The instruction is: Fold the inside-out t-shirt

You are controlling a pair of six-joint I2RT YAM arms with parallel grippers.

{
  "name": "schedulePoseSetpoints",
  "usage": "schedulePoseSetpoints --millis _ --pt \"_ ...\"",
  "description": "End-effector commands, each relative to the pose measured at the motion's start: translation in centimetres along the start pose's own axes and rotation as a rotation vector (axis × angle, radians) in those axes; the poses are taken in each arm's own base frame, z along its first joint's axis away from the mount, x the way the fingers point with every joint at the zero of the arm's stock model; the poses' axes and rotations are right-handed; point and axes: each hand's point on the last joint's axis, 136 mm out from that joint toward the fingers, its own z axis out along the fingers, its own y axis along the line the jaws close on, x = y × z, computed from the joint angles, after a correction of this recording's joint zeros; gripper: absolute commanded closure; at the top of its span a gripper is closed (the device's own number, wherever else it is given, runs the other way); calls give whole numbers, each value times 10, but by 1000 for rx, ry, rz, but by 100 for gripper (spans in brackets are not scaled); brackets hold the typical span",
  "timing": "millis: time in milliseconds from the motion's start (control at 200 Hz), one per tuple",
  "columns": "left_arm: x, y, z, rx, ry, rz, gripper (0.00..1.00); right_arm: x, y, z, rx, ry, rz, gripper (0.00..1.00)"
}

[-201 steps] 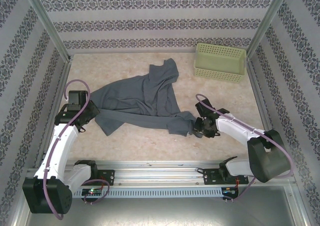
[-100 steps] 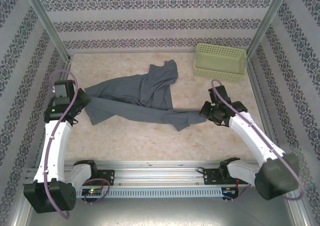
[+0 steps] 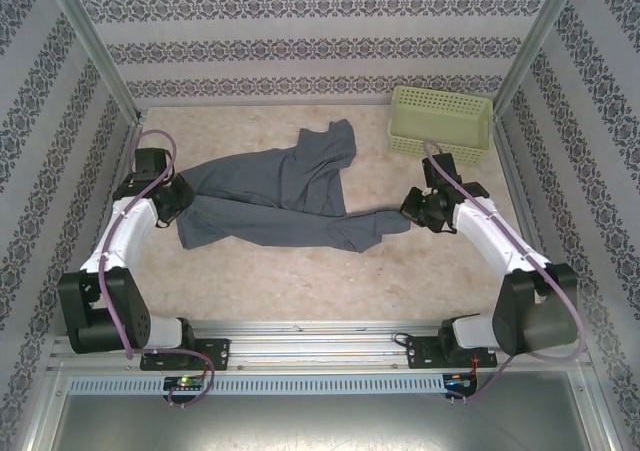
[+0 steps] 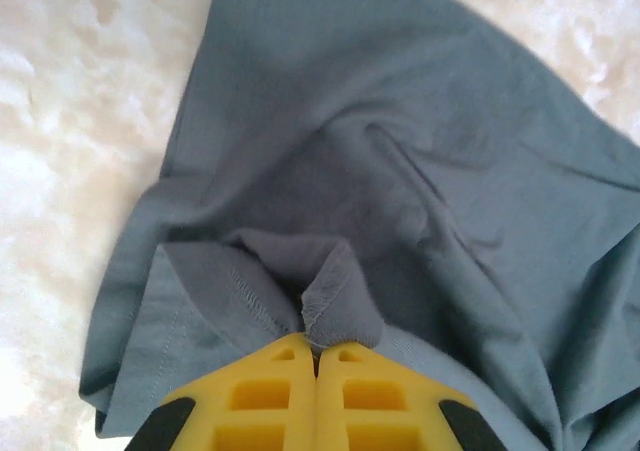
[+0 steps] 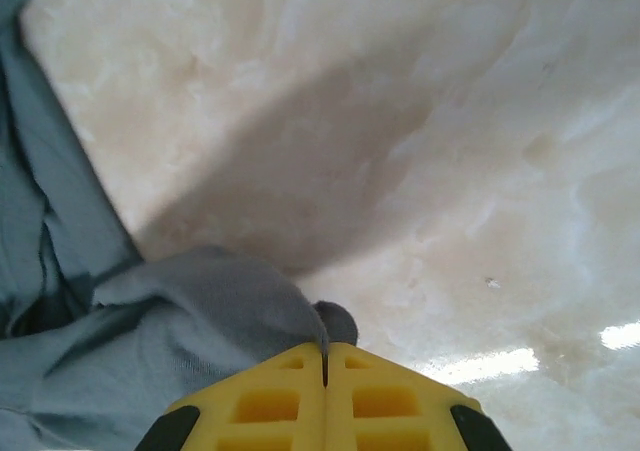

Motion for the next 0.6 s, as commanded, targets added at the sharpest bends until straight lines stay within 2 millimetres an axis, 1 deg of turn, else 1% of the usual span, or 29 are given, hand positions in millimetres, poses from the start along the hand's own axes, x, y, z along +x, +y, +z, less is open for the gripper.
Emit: schedulePoseSetpoints --millis 0,45,90,155,190,285,345,390,455,505,555,595 --pt "-10 -17 -14 93 -36 -13 100 -2 9 0 -68 1 -12 100" --pt "-12 -22 -23 115 -48 -10 100 -4 11 -8 -90 -11 -12 100" --pt "-16 -28 -35 143 -62 -7 100 -10 15 -21 -112 -39 -12 100" --pt "-23 -40 -55 190 -89 -1 100 -20 20 -46 -149 -92 -3 100" --pt "-30 -47 -67 217 -109 3 100 -28 24 -64 -177 -128 4 100" --pt "-52 -68 -104 290 -173 11 100 -51 39 -120 -270 -235 23 100" --pt "-68 -84 -132 345 -218 19 100 -64 52 -163 -328 -308 16 100" --pt "-80 -95 -155 386 -251 28 100 -73 63 -201 -367 -377 3 100" --pt "-92 -109 -190 442 -307 54 100 -80 73 -253 -410 -485 -17 100" --pt "-97 -118 -215 480 -352 81 100 -82 76 -288 -429 -562 -25 100" --pt "-97 -121 -229 499 -382 104 100 -82 77 -317 -439 -628 -31 100" --pt "-94 -120 -233 500 -395 113 100 -79 75 -333 -438 -665 -34 100"
